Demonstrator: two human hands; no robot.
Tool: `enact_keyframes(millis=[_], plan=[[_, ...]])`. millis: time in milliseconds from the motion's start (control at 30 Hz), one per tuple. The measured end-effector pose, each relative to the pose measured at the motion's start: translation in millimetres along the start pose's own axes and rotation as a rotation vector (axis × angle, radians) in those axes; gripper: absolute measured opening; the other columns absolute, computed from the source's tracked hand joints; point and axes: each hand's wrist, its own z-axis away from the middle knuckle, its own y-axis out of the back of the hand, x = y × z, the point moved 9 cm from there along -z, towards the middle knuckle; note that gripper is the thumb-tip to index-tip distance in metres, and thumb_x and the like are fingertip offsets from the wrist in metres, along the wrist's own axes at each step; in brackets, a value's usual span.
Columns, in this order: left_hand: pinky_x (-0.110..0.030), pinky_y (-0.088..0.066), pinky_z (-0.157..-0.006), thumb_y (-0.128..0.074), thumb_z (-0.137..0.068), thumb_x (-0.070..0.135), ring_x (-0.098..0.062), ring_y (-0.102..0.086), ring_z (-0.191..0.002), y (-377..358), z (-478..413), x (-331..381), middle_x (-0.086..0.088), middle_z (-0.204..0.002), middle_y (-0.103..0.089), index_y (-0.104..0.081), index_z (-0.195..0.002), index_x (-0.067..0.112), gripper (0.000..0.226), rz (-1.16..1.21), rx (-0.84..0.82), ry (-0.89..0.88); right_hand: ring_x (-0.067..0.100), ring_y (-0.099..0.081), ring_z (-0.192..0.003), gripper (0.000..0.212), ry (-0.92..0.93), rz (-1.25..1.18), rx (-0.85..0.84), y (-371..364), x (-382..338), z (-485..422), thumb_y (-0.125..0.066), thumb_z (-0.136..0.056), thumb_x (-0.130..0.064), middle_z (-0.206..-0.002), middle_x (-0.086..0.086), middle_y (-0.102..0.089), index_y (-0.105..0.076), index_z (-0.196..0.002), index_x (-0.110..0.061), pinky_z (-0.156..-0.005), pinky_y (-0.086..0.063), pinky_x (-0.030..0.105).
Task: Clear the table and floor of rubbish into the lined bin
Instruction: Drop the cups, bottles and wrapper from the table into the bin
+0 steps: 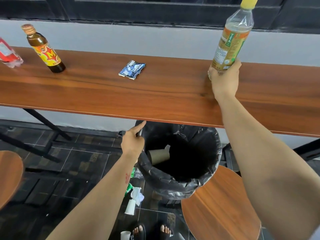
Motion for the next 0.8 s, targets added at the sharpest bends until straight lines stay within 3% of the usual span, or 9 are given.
enact_keyframes(millis=[100,233,367,567,700,800], plan=[[-0.017,-0.027,-0.034,-0.032,-0.088,-0.011,-0.007,-0.041,-0.032,1,-1,0,0.008,-0.127,-0.063,-0.056,-0.129,0.045,0.073,-0.005,0.019,-0.002,0.015,-0.059,-0.107,0.06,0.0,-0.027,0.028,2,0,-2,-0.071,-0.082,-0.033,-0.124,-0.004,-0.056,-0.041,-0.13,-0.017,-0.08,-0.042,0.025],[-0.02,-0.032,-0.04,-0.032,-0.088,-0.01,-0.009,-0.047,-0.046,7,2,-1,0.009,-0.13,-0.062,-0.056,-0.128,0.045,0.072,-0.012,0.04,-0.001,0.015,-0.057,-0.105,0.06,0.04,-0.026,0.044,5,-4,10,-0.074,-0.076,-0.036,-0.12,-0.004,-0.055,-0.045,-0.124,-0.016,-0.08,-0.046,0.028],[-0.024,-0.032,-0.044,-0.032,-0.086,-0.012,-0.012,-0.042,-0.047,15,8,-6,0.008,-0.129,-0.062,-0.058,-0.126,0.045,0.075,0.022,0.07,0.019,0.017,-0.055,-0.102,0.058,0.088,0.011,0.011,5,-11,36,-0.074,-0.072,-0.04,-0.115,-0.002,-0.051,-0.047,-0.117,-0.015,-0.077,-0.045,0.029],[-0.026,-0.032,-0.046,-0.034,-0.087,-0.013,-0.014,-0.041,-0.049,33,26,-19,0.004,-0.106,-0.069,-0.06,-0.125,0.041,0.071,0.081,0.084,0.012,0.0,-0.05,-0.083,0.052,0.133,-0.051,-0.107,8,-23,95,-0.076,-0.071,-0.035,-0.109,-0.003,-0.049,-0.042,-0.108,-0.021,-0.058,-0.032,0.004],[-0.027,-0.034,-0.05,-0.034,-0.086,-0.012,-0.015,-0.045,-0.054,53,43,-32,0.002,-0.111,-0.069,-0.06,-0.126,0.041,0.072,0.091,0.082,-0.011,-0.005,-0.06,-0.082,0.049,0.117,-0.131,-0.223,8,-34,148,-0.076,-0.073,-0.036,-0.097,-0.017,-0.061,-0.04,-0.105,-0.027,-0.054,-0.041,0.005],[-0.027,-0.039,-0.055,-0.035,-0.086,-0.011,-0.025,-0.059,-0.072,70,56,-45,0.002,-0.123,-0.065,-0.06,-0.126,0.042,0.071,0.104,0.075,-0.032,-0.007,-0.061,-0.08,0.049,0.136,-0.152,-0.257,9,-46,192,-0.075,-0.072,-0.04,-0.096,-0.018,-0.062,-0.039,-0.104,-0.029,-0.057,-0.043,0.008]])
